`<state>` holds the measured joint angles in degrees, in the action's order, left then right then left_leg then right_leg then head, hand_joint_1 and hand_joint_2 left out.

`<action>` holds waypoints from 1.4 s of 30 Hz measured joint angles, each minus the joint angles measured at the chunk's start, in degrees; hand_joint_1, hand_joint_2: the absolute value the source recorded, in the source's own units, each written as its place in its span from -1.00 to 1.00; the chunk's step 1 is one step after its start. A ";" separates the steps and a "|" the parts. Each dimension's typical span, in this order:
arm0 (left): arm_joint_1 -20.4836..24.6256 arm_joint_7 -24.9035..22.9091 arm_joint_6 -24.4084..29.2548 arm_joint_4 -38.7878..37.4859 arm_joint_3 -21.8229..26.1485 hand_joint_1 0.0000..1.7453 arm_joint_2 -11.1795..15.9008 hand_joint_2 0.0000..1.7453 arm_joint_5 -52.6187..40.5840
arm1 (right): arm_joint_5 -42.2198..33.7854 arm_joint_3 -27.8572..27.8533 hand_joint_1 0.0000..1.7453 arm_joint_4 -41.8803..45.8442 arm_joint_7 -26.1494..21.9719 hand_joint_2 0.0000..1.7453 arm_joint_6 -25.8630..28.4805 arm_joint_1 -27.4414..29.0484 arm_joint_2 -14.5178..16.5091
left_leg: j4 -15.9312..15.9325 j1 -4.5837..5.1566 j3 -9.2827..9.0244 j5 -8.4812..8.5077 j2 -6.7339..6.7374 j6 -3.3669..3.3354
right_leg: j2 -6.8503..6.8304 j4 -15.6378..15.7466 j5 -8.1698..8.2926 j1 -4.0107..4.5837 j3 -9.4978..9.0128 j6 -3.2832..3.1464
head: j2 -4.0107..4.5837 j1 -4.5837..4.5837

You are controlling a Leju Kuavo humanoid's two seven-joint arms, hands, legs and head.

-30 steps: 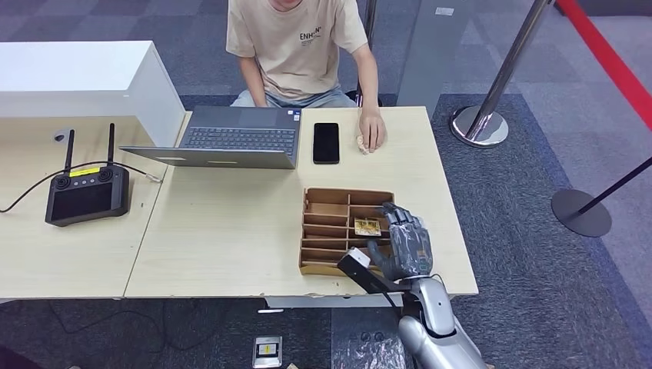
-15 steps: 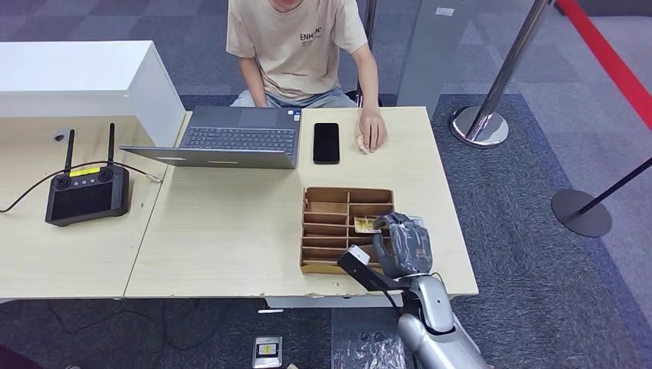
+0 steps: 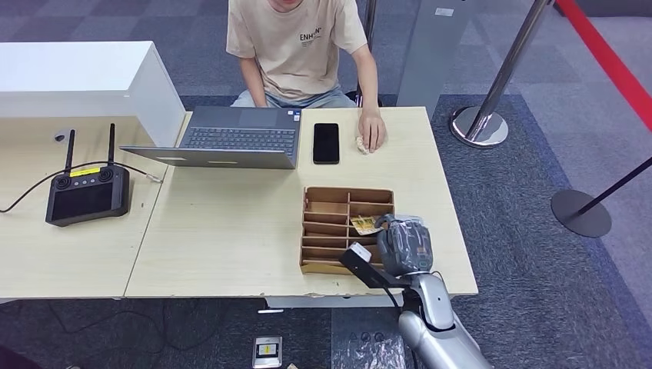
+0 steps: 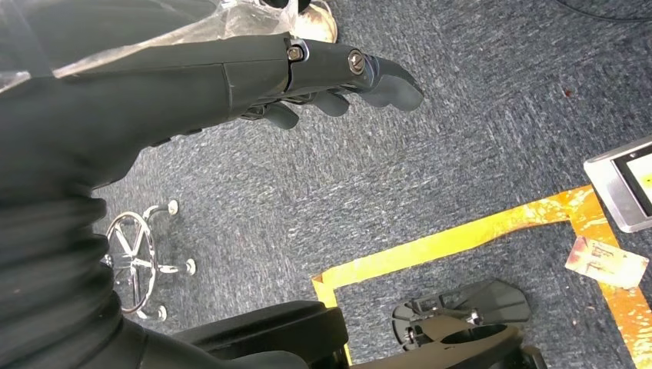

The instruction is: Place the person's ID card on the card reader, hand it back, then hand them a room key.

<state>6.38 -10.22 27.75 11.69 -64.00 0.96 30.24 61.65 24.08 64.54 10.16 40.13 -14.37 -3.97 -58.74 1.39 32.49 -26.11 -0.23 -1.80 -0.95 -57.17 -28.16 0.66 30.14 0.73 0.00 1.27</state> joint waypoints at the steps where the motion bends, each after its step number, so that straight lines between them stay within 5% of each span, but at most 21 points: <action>1: 0.00 -0.02 0.01 0.00 0.00 -1.00 0.00 1.00 0.01 | -0.17 0.01 1.00 -0.09 0.02 1.00 0.00 -0.02 -0.03 | 0.00 0.00 0.00 0.00 0.00 0.00 | 0.00 0.00 0.00 0.00 0.00 0.00 | 0.00 0.00; 11: 0.00 -0.28 0.07 0.00 0.00 -1.00 0.00 1.00 0.09 | -7.15 -0.27 1.00 -0.45 -4.07 1.00 0.10 -0.02 0.03 | 0.00 0.00 -0.01 0.00 0.00 0.00 | 0.00 0.00 0.00 0.00 -0.01 0.00 | 0.00 0.01; 17: -0.02 0.05 0.09 0.00 0.00 -1.00 0.00 1.00 -0.15 | -27.15 -1.57 1.00 0.58 -12.65 1.00 0.13 -0.27 0.64 | 0.00 0.00 0.00 0.00 0.00 0.00 | 0.00 -0.01 0.00 0.00 -0.01 0.00 | 0.00 0.01; 25: -0.02 1.01 0.09 -0.01 -0.01 -1.00 0.00 1.00 -1.10 | -50.44 -1.83 1.00 4.78 -17.19 1.00 -0.01 -3.34 -0.14 | 0.00 0.00 0.00 0.00 0.01 0.00 | 0.00 -0.01 0.00 0.00 0.00 0.00 | 0.00 0.01; 42: -0.02 0.69 -0.32 -0.02 -0.08 -1.00 0.01 1.00 -2.05 | -58.74 -1.76 1.00 8.32 -18.51 1.00 -1.02 -7.38 -2.40 | 0.00 0.00 0.01 0.00 0.00 0.00 | 0.00 -0.01 0.00 0.00 0.01 0.00 | 0.00 0.00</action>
<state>6.37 -9.54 27.43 11.67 -64.08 0.97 28.19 2.91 22.32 72.85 -8.35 39.11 -21.74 -6.37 -58.74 1.39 32.50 -26.10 -0.22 -1.80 -0.94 -57.18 -28.16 0.66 30.15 0.73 0.00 1.27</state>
